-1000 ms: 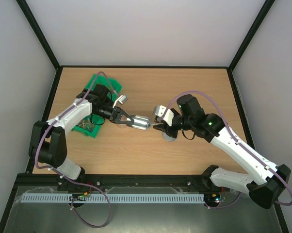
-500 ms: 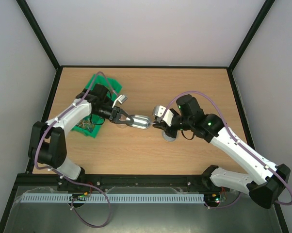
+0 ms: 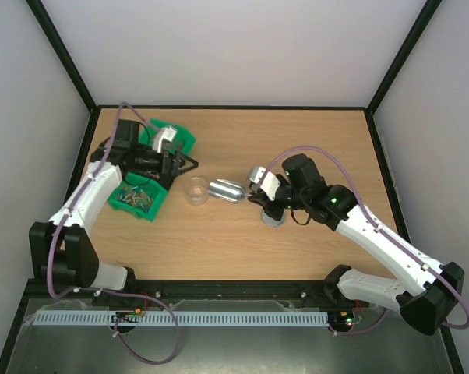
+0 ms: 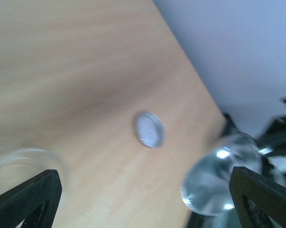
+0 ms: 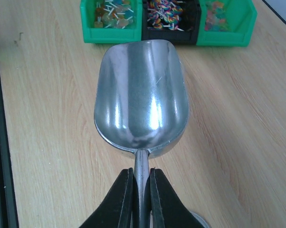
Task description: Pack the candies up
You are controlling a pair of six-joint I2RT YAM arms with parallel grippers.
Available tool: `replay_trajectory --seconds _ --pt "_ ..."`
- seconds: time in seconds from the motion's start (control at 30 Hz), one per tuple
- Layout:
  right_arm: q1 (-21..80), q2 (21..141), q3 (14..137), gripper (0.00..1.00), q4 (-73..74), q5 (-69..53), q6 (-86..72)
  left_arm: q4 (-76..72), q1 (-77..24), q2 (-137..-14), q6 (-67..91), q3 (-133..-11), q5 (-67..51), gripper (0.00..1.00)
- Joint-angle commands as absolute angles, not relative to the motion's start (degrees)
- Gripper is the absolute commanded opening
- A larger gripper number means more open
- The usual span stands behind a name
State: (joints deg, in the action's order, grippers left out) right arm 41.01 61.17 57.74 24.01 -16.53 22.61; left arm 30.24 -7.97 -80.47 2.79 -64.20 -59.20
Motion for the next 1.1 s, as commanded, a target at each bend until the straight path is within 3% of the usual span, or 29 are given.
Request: replay_trajectory --seconds 0.0,0.23,0.43,0.57,0.87,1.07 --pt "40.9 59.9 56.7 0.01 21.4 -13.5 19.2 30.2 0.2 -82.7 -3.2 -69.7 -45.2 1.0" --pt "39.7 59.9 56.5 0.01 19.9 -13.1 18.9 26.1 14.1 -88.1 -12.2 -77.0 -28.3 0.99" --pt "39.5 60.4 56.6 0.01 20.0 -13.4 19.8 42.8 18.6 -106.9 -23.7 -95.1 -25.4 0.99" --pt "39.2 60.9 56.8 0.01 19.9 -12.7 19.4 44.1 19.2 -111.7 -29.7 -98.0 -26.3 0.98" --pt "38.5 61.9 57.5 0.01 19.8 -12.0 18.7 44.4 18.6 -117.7 -35.9 -98.2 -26.1 0.8" --pt "38.3 62.7 58.5 0.01 19.7 -11.4 19.0 43.6 16.7 -118.0 -37.7 -94.3 -27.1 0.6"
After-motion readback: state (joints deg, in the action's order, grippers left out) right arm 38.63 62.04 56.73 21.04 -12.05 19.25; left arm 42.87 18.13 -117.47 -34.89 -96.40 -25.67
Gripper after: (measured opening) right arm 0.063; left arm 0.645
